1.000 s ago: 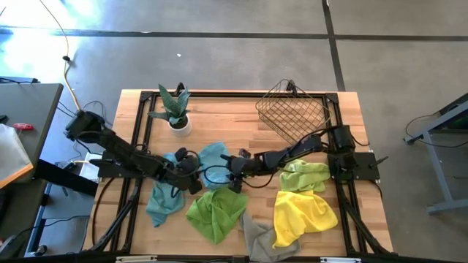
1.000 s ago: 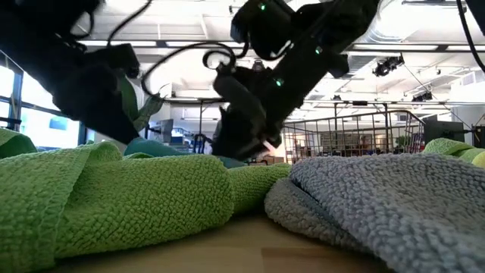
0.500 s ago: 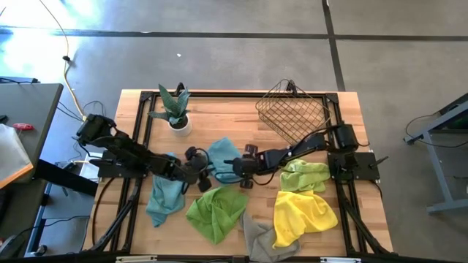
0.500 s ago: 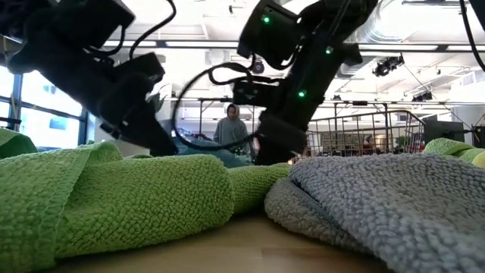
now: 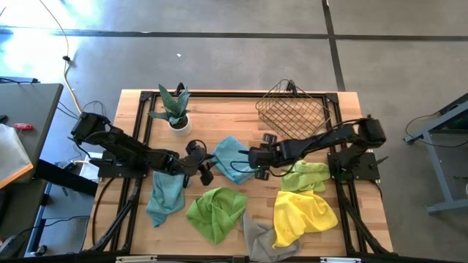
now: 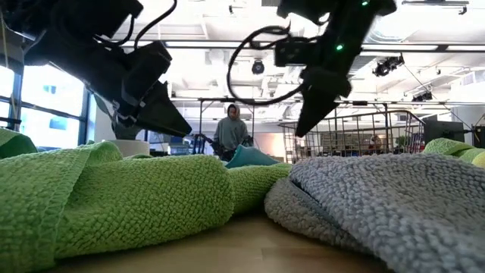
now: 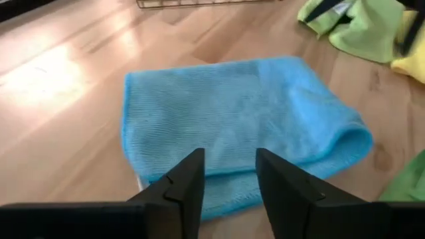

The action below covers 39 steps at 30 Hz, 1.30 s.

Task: Fold microfiber towels
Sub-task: Fold the top blue towel

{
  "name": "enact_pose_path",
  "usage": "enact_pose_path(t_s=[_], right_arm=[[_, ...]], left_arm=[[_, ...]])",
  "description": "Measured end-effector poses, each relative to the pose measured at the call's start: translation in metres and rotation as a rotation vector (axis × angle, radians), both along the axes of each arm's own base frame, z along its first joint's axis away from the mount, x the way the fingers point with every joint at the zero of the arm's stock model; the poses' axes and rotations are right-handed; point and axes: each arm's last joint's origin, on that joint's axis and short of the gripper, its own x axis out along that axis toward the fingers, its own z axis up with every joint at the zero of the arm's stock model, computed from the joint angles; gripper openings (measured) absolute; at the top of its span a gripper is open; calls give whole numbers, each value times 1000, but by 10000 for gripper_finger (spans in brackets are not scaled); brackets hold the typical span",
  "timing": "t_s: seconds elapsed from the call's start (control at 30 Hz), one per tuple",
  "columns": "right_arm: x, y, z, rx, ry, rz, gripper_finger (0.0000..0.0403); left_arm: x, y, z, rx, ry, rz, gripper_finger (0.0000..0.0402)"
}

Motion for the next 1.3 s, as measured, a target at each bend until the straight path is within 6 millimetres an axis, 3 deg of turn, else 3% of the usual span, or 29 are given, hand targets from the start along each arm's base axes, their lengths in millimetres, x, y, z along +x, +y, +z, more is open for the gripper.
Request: enact_pose_path(t_s=[0.27, 0.4, 0.57, 0.67, 0.8, 1.03, 1.3], right_arm=[[-32, -5, -3, 24, -100, -77, 144], [-37, -9, -19, 99, -291, -143, 144], [-38, -9, -40, 332, -577, -211, 144], [-43, -8, -46, 445, -730, -247, 144], [-44, -1, -50, 548, -865, -277, 144], [-21, 21, -75, 570, -813, -324, 144], [-2, 23, -104, 552, -731, -361, 144]], left_arm=[[7, 21, 10, -100, -77, 83, 197], [8, 31, 10, -208, -111, 108, 206], [7, 46, 8, -296, -117, 129, 203], [5, 53, 7, -267, -86, 134, 203], [5, 57, 6, -98, 3, 50, 203], [7, 58, 0, -15, 63, 32, 202], [15, 54, -30, 46, 163, -19, 202]])
